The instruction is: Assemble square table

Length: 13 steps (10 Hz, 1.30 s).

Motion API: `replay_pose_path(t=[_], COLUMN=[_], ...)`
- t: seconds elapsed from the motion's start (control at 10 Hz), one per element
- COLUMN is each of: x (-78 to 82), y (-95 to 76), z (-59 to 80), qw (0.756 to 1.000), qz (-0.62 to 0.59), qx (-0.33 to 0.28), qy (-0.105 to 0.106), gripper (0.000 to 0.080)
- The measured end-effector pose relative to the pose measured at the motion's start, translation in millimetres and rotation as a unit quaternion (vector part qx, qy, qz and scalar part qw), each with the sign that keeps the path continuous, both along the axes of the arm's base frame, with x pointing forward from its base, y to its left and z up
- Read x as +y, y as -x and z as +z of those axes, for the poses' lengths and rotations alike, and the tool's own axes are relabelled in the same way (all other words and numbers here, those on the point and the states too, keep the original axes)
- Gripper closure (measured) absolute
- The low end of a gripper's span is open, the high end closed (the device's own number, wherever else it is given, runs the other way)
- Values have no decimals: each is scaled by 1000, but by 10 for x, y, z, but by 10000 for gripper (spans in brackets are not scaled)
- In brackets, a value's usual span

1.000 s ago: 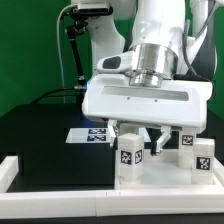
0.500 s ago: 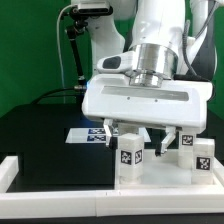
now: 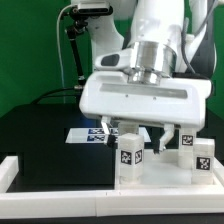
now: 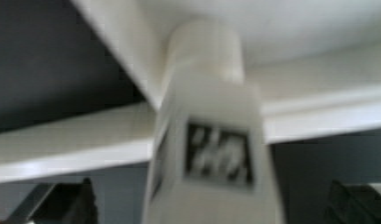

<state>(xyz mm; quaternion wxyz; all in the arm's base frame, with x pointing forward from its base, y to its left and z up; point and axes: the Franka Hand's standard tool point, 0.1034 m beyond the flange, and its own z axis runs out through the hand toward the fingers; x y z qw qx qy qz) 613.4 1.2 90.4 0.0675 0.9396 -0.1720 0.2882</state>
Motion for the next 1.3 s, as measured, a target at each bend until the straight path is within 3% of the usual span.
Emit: replay_pose_path(t=[0.1,0.2,0.4,0.6,1.0,1.3], x=[-66,-114,-151,-241,-229,-55], y=[-10,-15,-60,-100,-98,-65], z=[134,196,304,338,307,44], qw=[999,997,983,966,962,957], qz=[-14,-14,-17,-17,-26,-46], qx=[18,39,128,192,205,220], qy=[-36,-61,-133,-171,-180,-185], gripper=[151,151,151,151,151,151])
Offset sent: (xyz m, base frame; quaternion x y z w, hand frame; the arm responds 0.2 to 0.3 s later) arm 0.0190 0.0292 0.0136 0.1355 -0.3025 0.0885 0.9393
